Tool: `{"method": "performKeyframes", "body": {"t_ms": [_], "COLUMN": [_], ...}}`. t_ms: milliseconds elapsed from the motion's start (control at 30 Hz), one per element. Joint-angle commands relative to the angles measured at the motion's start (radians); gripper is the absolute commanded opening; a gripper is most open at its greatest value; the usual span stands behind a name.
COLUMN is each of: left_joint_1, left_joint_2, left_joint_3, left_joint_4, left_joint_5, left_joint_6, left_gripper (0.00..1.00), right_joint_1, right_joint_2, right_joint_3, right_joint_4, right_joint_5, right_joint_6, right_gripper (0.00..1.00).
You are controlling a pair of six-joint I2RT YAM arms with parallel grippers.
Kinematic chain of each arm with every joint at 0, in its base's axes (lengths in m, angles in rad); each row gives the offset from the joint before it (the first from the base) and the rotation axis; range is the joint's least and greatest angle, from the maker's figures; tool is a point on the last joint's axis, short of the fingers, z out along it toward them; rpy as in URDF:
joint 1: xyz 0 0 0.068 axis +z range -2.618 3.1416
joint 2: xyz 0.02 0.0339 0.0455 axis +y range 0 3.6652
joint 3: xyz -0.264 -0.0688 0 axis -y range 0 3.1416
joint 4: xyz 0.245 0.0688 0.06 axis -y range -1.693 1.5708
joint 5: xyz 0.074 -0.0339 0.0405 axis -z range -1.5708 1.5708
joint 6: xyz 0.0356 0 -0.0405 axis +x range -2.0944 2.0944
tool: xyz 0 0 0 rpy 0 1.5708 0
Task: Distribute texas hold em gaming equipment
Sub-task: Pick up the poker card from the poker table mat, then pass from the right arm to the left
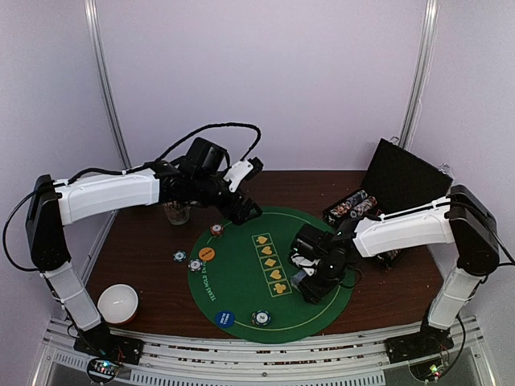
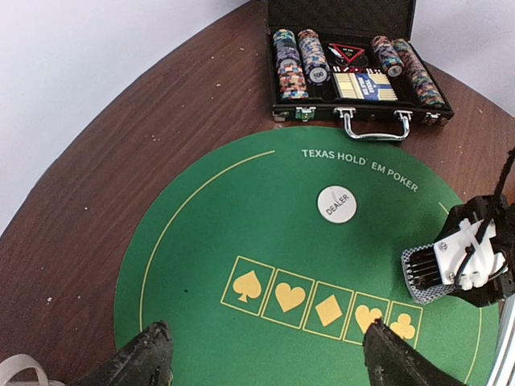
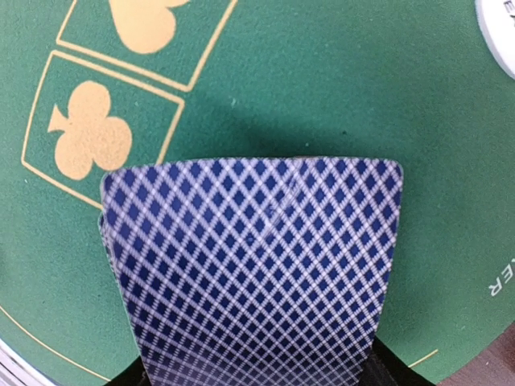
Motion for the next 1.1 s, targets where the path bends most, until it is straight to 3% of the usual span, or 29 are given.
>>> {"method": "performKeyframes", "body": {"t_ms": [0, 167, 400, 767, 1000, 1033, 1067], "left_joint_1": [0.001, 0.003, 0.012, 0.047, 0.048, 0.049, 0.047], "left_joint_2": [0.019, 0.044, 0.069, 0.115, 0.118, 0.116, 0.114], "left_joint_3": [-0.014, -0.051, -0.16, -0.25, -0.276, -0.283, -0.289], "left_joint_4": [0.042, 0.092, 0.261, 0.454, 0.521, 0.547, 0.568], "left_joint_5": [0.055, 0.106, 0.319, 0.59, 0.682, 0.702, 0.713], "left_joint_6": [-0.027, -0.148, -0.352, -0.513, -0.533, -0.549, -0.559], "left_gripper": [0.85, 0.84, 0.82, 0.86, 0.87, 0.88, 0.96], "right_joint_1": [0.012, 0.031, 0.062, 0.112, 0.127, 0.129, 0.131], "right_joint_2": [-0.018, -0.057, -0.092, -0.146, -0.15, -0.145, -0.142], "right_joint_3": [-0.043, -0.026, 0.038, 0.124, 0.176, 0.182, 0.19], "right_joint_4": [-0.003, -0.011, -0.059, -0.074, -0.074, -0.076, -0.077], "right_joint_5": [0.074, 0.107, 0.167, 0.235, 0.249, 0.25, 0.255], "right_joint_6": [-0.02, -0.053, -0.109, -0.154, -0.176, -0.178, -0.18], "right_gripper": [0.62, 0.59, 0.56, 0.57, 0.57, 0.57, 0.57]}}
